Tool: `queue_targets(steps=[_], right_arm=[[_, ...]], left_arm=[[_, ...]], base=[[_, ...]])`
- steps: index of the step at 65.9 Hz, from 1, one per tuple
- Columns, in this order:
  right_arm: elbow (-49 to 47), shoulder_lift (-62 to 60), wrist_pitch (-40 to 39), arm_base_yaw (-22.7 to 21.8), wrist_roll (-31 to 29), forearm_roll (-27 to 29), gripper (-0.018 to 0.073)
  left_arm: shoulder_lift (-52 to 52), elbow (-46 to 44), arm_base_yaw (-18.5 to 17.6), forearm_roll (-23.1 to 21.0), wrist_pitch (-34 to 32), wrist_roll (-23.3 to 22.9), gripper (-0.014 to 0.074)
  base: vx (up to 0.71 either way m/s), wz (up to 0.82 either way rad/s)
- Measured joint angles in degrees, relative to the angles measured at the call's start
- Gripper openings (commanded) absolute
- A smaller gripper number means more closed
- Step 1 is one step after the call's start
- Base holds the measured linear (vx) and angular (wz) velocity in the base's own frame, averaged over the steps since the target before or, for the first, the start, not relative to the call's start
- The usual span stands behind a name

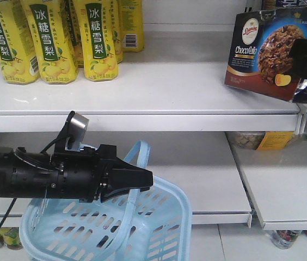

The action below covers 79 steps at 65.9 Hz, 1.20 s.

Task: Left arm holds basket, right arm returns cookies
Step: 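Carry the box up onto the upper shelf with the right gripper, then open the right gripper and pull it back from the box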

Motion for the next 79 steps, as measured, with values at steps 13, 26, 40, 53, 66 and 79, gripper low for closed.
queue_targets(steps=[13,26,40,53,66,79], right_arm=[[-0.11,7.22,-3.66,0.00,-7.54,0.10,0.0005],[-0.34,9.83,-5.80,0.00,-9.09,0.10,0.0063],[-0.34,9.97,-5.82,0.00,-9.28,0.16,0.0292],[-0.16,10.53,-2.37,0.00,-9.28,0.21,0.0539],[-0.01,8.95,-0.52,0.00,-9.28,0.16,0.0625],[-0.01,4.97,2.95,0.00,-9.28,0.10,0.0599]], left_arm=[[0.00,0.00,0.00,0.00,0.00,0.00,-0.0003],[0.00,0.00,0.00,0.00,0.00,0.00,-0.0003],[0.00,0.00,0.00,0.00,0.00,0.00,-0.0003],[0.00,0.00,0.00,0.00,0.00,0.00,-0.0003],[0.00,0.00,0.00,0.00,0.00,0.00,-0.0003],[0.00,0.00,0.00,-0.02,0.00,0.00,-0.0003]], base=[[0.00,0.00],[0.00,0.00],[0.00,0.00],[0.00,0.00],[0.00,0.00],[0.00,0.00]])
